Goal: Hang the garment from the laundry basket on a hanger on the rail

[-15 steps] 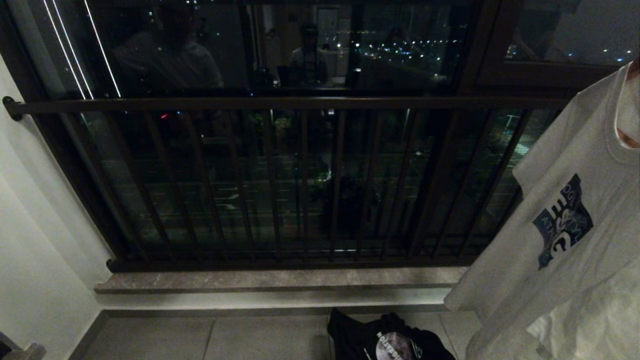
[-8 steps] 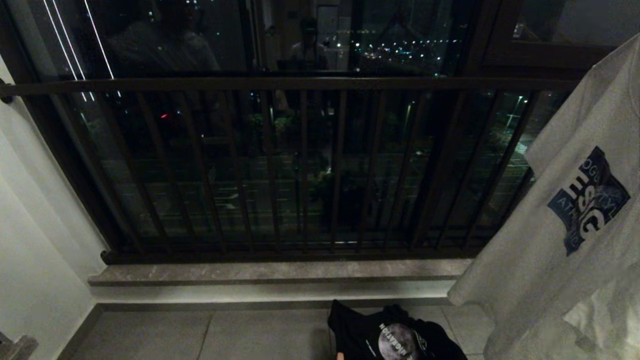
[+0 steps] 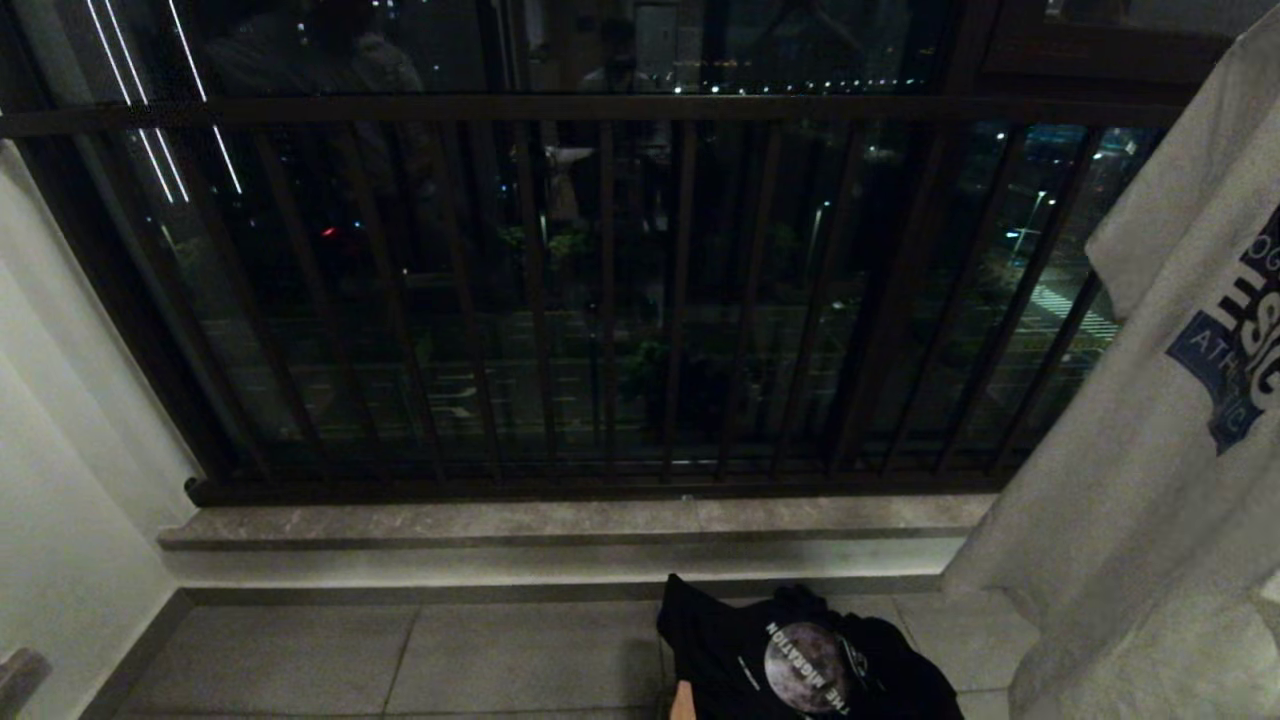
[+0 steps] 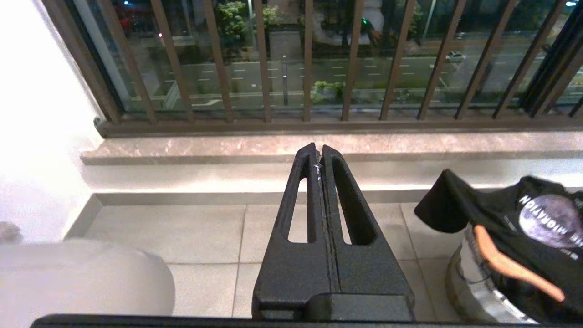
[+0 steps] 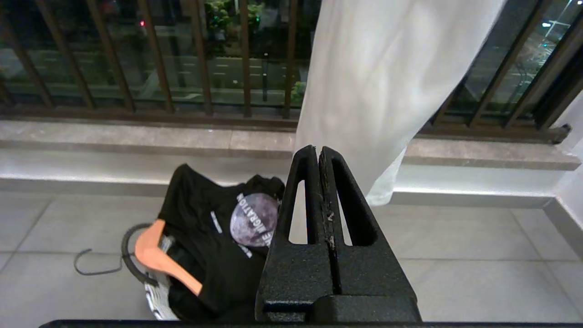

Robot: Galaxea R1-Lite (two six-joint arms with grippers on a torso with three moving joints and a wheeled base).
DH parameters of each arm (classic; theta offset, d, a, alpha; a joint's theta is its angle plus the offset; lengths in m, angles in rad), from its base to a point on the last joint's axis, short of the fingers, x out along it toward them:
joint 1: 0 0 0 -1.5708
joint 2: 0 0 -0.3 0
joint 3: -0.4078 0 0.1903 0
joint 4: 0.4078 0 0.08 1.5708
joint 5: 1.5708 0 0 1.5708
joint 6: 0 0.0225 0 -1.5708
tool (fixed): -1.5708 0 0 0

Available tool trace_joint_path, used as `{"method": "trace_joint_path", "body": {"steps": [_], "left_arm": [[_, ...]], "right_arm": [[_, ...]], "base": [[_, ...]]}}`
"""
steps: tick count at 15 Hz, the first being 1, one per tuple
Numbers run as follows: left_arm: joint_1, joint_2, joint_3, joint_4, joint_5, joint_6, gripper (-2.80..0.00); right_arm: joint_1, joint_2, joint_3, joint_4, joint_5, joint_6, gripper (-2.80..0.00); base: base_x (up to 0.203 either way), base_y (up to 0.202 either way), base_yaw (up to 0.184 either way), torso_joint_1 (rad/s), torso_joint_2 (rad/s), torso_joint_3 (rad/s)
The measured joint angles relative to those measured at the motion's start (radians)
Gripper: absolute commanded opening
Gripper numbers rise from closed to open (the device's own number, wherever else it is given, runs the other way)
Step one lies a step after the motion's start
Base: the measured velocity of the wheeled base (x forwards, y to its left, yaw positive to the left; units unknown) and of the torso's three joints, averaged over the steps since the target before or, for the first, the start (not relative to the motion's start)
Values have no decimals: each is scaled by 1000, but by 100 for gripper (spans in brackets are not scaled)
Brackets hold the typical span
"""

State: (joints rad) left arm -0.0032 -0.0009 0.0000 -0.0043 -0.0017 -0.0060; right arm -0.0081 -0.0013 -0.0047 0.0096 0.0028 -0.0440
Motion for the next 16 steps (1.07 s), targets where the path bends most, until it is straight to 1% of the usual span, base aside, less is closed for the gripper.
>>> {"method": "trace_joint_path", "body": {"steps": [9,14,16], "left_arm": [[0,0,0,0,0,0,-280],[0,0,0,0,0,1,-280],[0,0,0,0,0,2,-280]], "right_arm": [[0,0,0,-1,0,0,-280],[0,0,0,0,0,0,-280],[0,0,0,-1,0,0,-280]], "base": [[0,0,0,-121,472,350],[0,0,0,-35,440,405],[0,0,0,5,217,217]]}}
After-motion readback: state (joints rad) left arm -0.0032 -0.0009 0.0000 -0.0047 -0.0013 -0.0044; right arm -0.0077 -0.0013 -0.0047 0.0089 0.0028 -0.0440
